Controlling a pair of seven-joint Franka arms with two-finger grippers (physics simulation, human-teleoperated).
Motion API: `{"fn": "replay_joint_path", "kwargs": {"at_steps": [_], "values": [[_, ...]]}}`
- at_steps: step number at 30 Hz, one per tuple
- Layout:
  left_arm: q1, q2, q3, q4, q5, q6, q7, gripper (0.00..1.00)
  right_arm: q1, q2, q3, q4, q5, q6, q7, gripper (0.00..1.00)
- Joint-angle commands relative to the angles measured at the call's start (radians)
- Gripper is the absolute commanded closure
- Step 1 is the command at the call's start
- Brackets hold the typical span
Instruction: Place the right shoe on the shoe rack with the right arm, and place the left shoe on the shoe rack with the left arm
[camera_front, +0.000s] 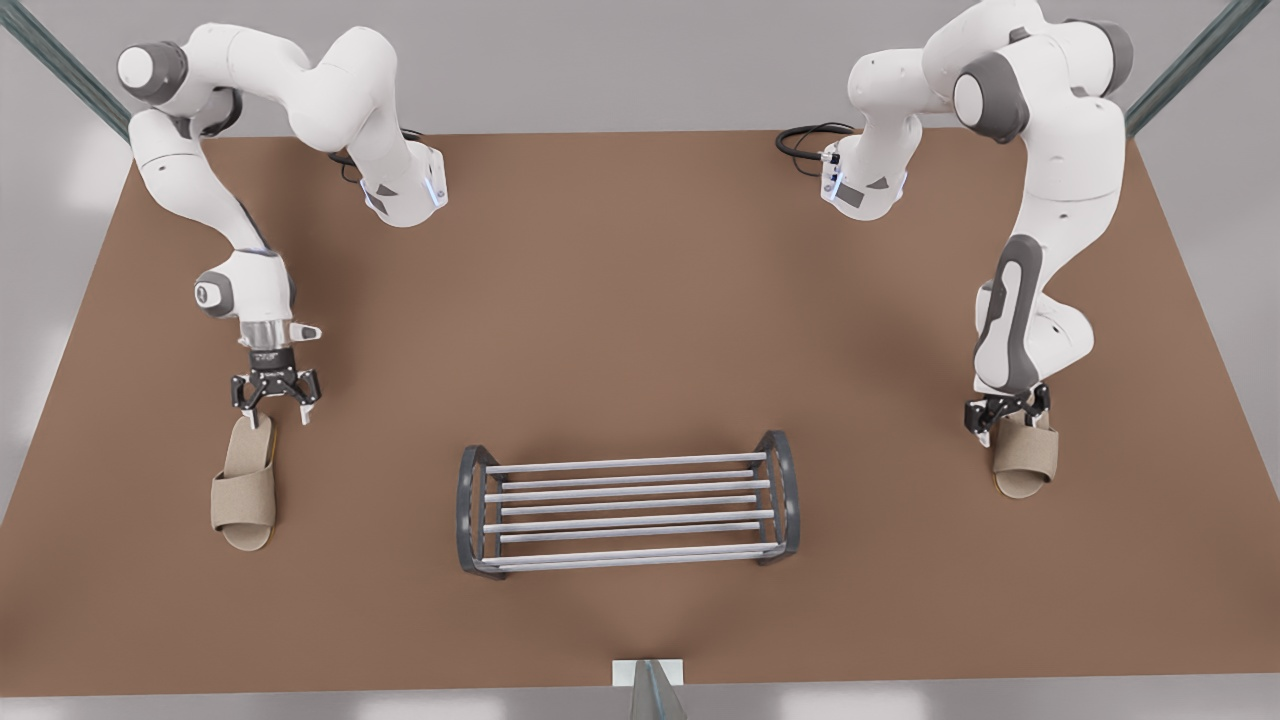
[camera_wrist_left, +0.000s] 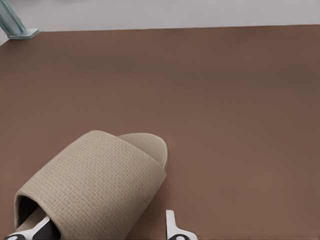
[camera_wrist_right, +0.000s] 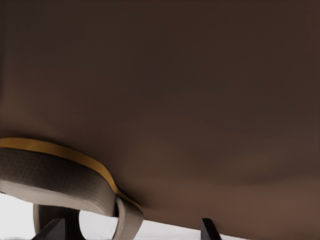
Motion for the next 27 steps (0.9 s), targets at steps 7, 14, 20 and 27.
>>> {"fn": "replay_joint_path", "kwargs": {"at_steps": [7, 14, 20, 27], "values": [[0.012, 0.042, -0.001, 0.038, 0.281, -0.002, -0.319, 0.0, 0.107, -0.002, 0.054, 0.113, -0.002, 0.155, -0.009, 0.0], [0.012, 0.051, -0.014, 0.055, 0.283, -0.014, -0.319, 0.0, 0.199, -0.001, 0.058, 0.217, 0.027, 0.171, 0.014, 0.0], [0.012, 0.069, -0.015, 0.081, 0.283, -0.053, -0.319, 0.0, 0.248, 0.008, 0.056, 0.29, 0.03, 0.206, 0.027, 0.0], [0.012, 0.072, -0.015, 0.082, 0.283, -0.076, -0.319, 0.11, 0.305, 0.024, 0.054, 0.352, 0.049, 0.223, 0.027, 0.0]]}}
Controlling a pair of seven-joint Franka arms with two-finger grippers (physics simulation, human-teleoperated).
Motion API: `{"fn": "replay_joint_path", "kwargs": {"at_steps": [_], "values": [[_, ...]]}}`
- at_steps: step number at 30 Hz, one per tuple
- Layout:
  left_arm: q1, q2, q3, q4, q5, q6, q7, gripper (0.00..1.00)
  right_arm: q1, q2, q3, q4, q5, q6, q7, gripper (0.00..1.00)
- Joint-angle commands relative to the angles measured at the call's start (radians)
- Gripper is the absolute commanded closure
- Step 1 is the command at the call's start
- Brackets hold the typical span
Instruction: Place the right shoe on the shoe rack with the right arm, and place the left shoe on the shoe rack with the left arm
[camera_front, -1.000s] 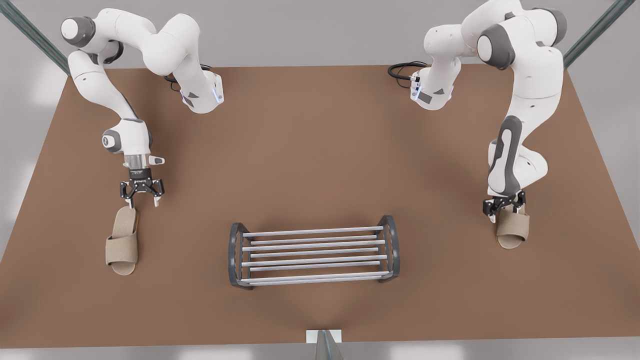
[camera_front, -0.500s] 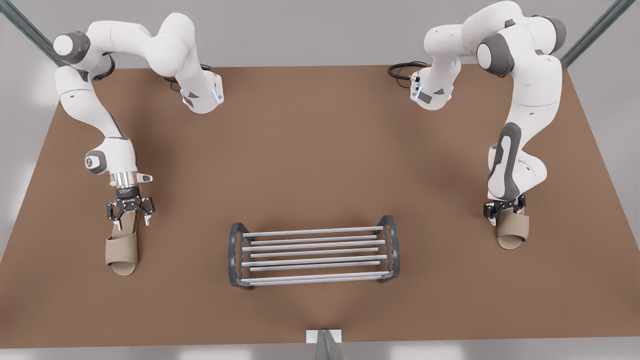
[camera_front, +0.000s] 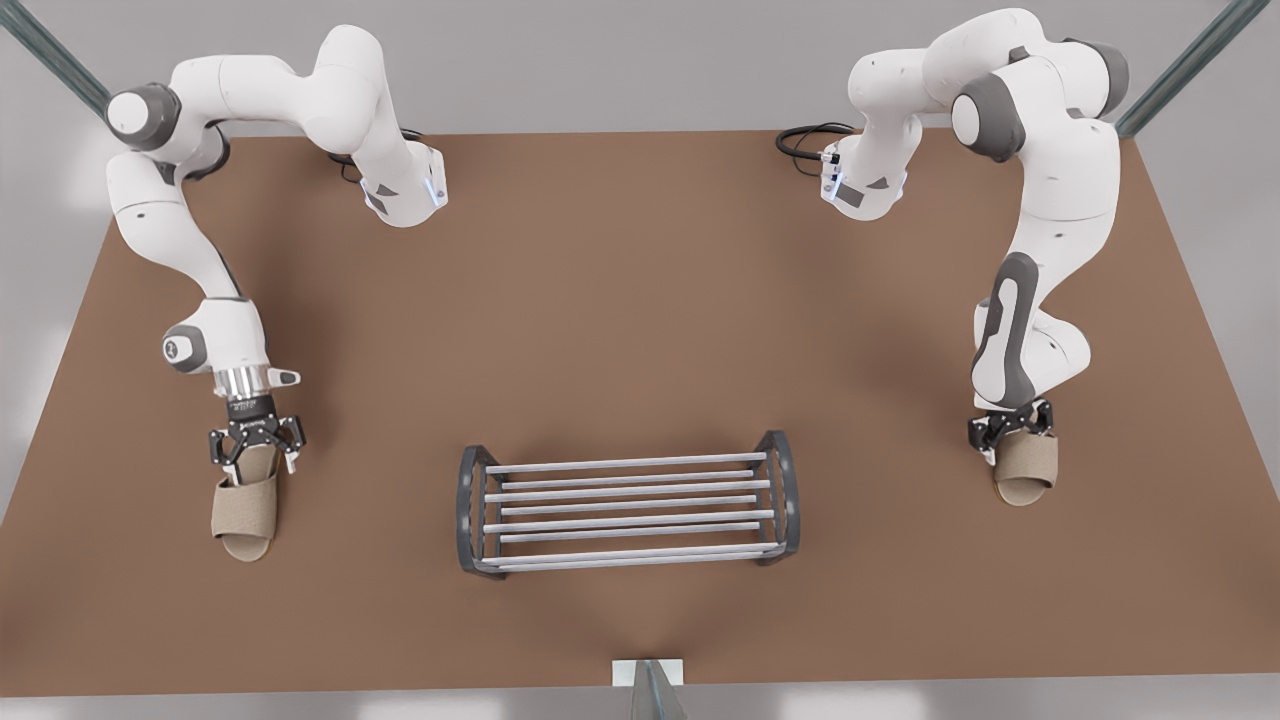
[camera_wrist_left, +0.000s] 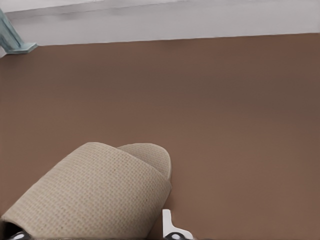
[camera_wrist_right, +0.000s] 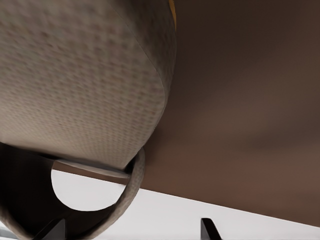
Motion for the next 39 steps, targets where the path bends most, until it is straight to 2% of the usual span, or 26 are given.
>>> {"fn": "replay_joint_path", "kwargs": {"at_steps": [1, 3, 5, 7, 9, 11, 15, 18, 21, 26, 31, 34, 37, 39], "values": [[-0.001, -0.002, 0.002, 0.0, 0.283, -0.018, -0.319, 0.2, 0.005, 0.001, 0.0, 0.007, 0.008, 0.017, 0.017, 0.0], [-0.001, -0.005, 0.002, 0.002, 0.281, -0.018, -0.319, 0.27, 0.005, 0.001, 0.0, 0.007, 0.008, 0.017, 0.017, 0.0], [-0.007, -0.011, 0.002, 0.014, 0.281, -0.018, -0.319, 0.27, 0.006, 0.011, -0.002, 0.011, 0.006, 0.017, 0.017, 0.0], [-0.012, -0.02, 0.002, 0.013, 0.281, -0.018, -0.319, 0.41, 0.028, 0.017, -0.002, 0.027, 0.008, 0.017, 0.017, 0.0], [-0.013, -0.025, 0.002, 0.014, 0.281, -0.018, -0.318, 0.67, 0.036, 0.018, -0.002, 0.036, 0.009, 0.017, 0.018, 0.0], [-0.013, -0.025, 0.002, 0.013, 0.283, -0.039, -0.319, 0.79, 0.042, 0.018, -0.002, 0.041, 0.009, 0.017, 0.02, 0.0], [-0.045, -0.055, 0.002, 0.01, 0.283, -0.047, -0.319, 0.79, 0.057, 0.017, -0.002, 0.051, 0.025, 0.017, 0.02, 0.0], [-0.065, -0.133, 0.0, 0.002, 0.278, -0.024, -0.323, 0.79, 0.082, 0.017, -0.002, 0.081, 0.028, 0.017, 0.032, 0.0], [-0.147, -0.242, -0.008, 0.004, 0.232, 0.108, -0.332, 0.79, 0.088, 0.018, -0.002, 0.087, 0.029, 0.017, 0.032, 0.0], [-0.302, -0.397, -0.005, 0.002, 0.142, 0.215, -0.369, 0.79, 0.091, 0.005, 0.005, 0.082, 0.051, 0.015, 0.05, 0.0], [-0.464, -0.542, -0.004, 0.007, 0.117, 0.33, -0.457, 0.79, 0.002, -0.012, 0.028, -0.027, 0.055, 0.009, 0.041, 0.0], [-0.561, -0.566, -0.005, 0.031, 0.076, 0.336, -0.459, 0.79, -0.033, -0.063, 0.028, -0.062, 0.077, 0.008, 0.053, 0.0], [-0.65, -0.575, -0.006, 0.077, 0.039, 0.336, -0.458, 0.79, 0.0, -0.141, 0.035, -0.033, 0.131, 0.003, 0.052, 0.0], [-0.687, -0.572, -0.008, 0.099, 0.016, 0.336, -0.458, 0.79, -0.007, -0.18, 0.043, -0.013, 0.144, -0.104, 0.121, 0.0]]}}
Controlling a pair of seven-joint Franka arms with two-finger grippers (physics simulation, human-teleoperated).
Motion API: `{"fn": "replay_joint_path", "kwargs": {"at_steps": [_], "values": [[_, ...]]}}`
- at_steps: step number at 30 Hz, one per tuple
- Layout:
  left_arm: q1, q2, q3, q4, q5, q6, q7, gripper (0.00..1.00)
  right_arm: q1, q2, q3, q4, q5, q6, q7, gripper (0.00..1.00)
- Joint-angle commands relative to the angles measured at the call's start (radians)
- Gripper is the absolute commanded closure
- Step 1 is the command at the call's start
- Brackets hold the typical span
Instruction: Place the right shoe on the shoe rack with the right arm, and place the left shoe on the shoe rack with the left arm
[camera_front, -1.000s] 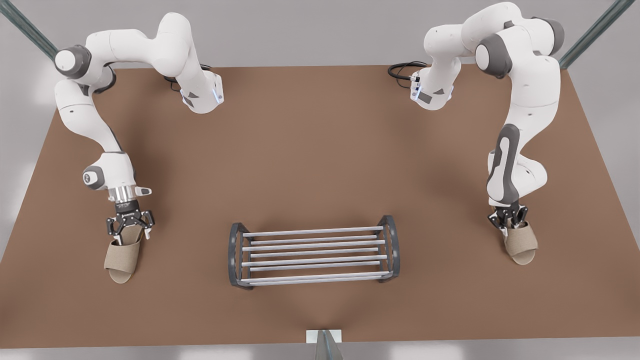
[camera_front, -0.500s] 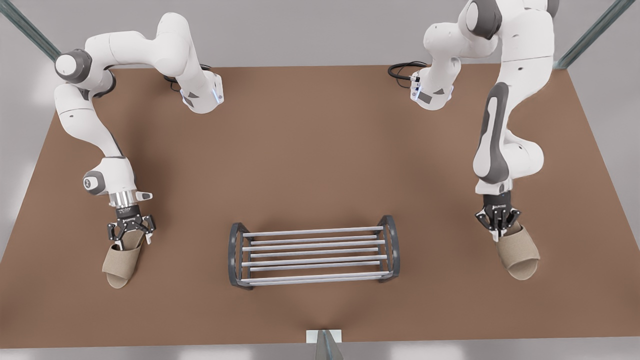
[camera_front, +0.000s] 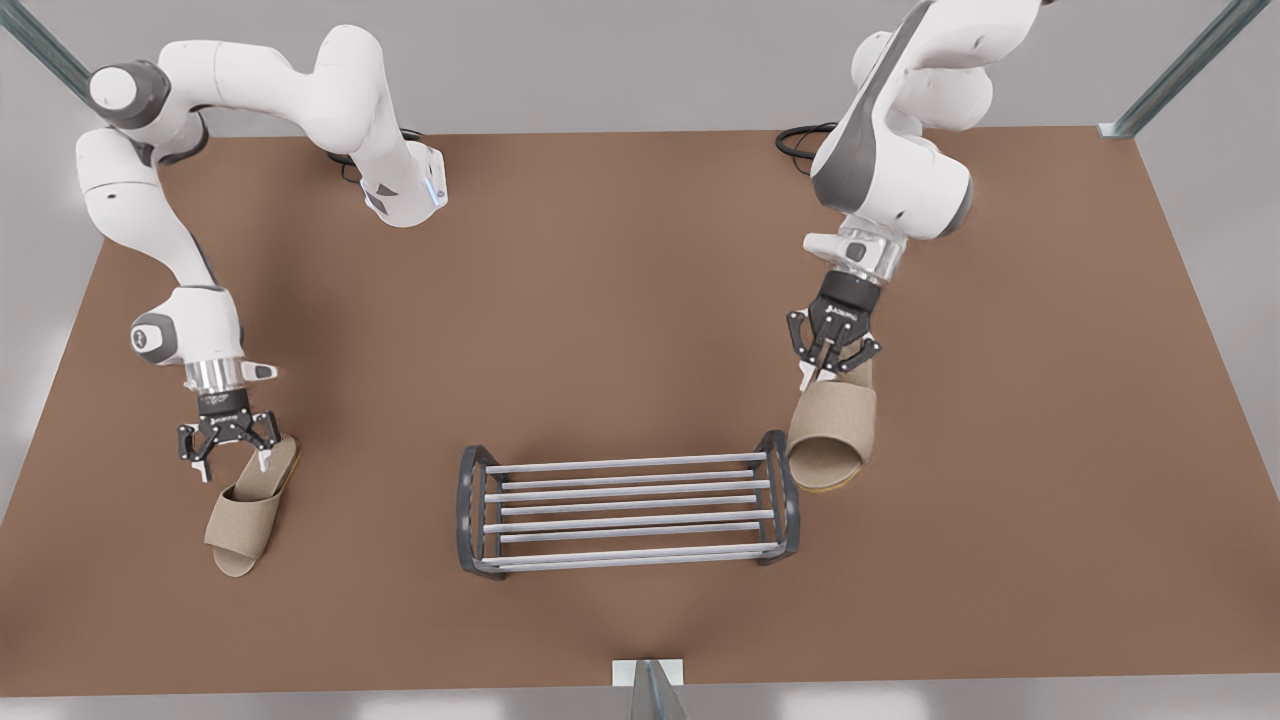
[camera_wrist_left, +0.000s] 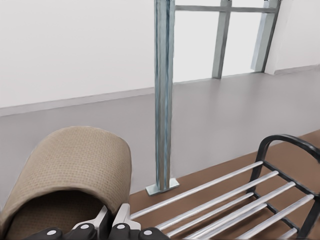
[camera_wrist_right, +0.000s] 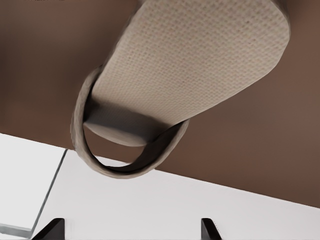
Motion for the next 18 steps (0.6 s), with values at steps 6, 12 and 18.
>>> {"fn": "replay_joint_path", "kwargs": {"at_steps": [6, 12, 18], "values": [[-0.076, 0.143, -0.002, 0.161, -0.108, 0.025, -0.458, 0.79, -0.013, 0.011, 0.028, -0.047, 0.026, -0.402, 0.313, 0.0], [-0.154, 0.321, 0.0, 0.262, -0.147, 0.008, -0.458, 0.79, -0.049, 0.123, 0.015, -0.044, -0.106, -0.402, 0.516, 0.0], [-0.154, 0.455, 0.0, 0.319, -0.159, -0.038, -0.459, 0.79, -0.032, 0.13, 0.012, -0.041, -0.12, -0.411, 0.485, 0.0]]}}
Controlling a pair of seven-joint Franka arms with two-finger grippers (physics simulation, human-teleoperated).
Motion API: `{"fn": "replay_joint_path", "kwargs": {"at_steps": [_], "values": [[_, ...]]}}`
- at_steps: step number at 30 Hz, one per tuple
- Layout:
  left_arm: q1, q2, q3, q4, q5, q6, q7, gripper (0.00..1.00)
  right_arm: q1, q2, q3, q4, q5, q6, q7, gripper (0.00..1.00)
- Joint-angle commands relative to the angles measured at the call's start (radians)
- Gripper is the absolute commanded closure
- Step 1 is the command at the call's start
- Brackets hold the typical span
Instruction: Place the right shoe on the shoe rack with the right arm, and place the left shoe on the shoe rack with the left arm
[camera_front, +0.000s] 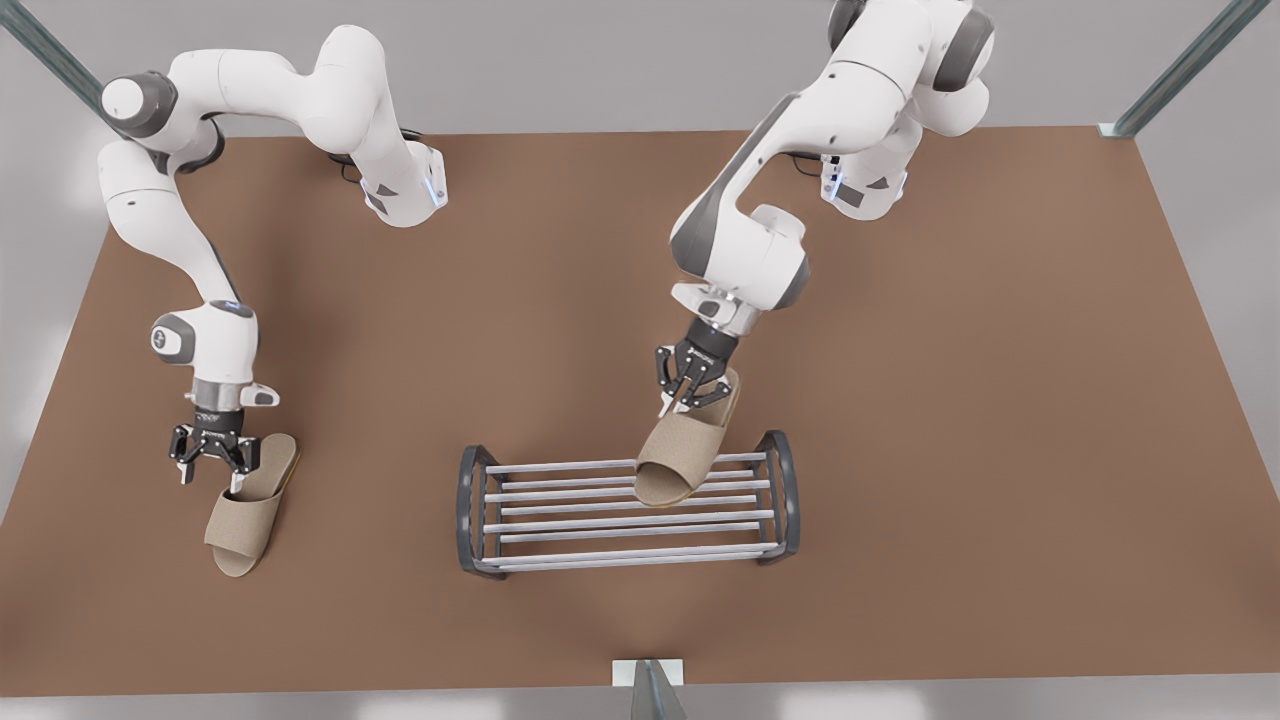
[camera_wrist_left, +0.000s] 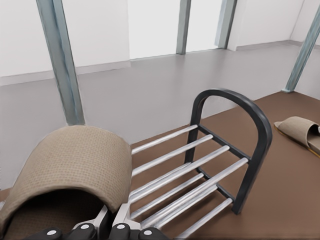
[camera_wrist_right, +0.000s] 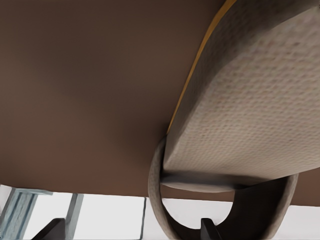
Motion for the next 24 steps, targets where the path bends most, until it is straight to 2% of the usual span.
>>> {"fn": "replay_joint_path", "kwargs": {"at_steps": [1, 14, 15, 24], "values": [[0.002, 0.025, 0.0, 0.004, -0.008, -0.057, -0.459, 0.79, 0.007, 0.001, 0.0, 0.004, -0.017, -0.034, 0.187, 0.0], [0.008, 0.101, 0.005, 0.016, -0.018, -0.118, -0.507, 0.79, 0.064, 0.009, -0.007, 0.052, -0.025, -0.032, 0.187, 0.0], [0.018, 0.103, 0.005, 0.016, -0.017, -0.118, -0.497, 0.0, 0.073, 0.009, -0.007, 0.062, -0.025, -0.032, 0.187, 0.0], [0.04, 0.1, 0.006, 0.014, -0.018, -0.117, -0.5, 0.0, 0.145, 0.013, -0.007, 0.135, -0.026, -0.031, 0.187, 0.0]]}}
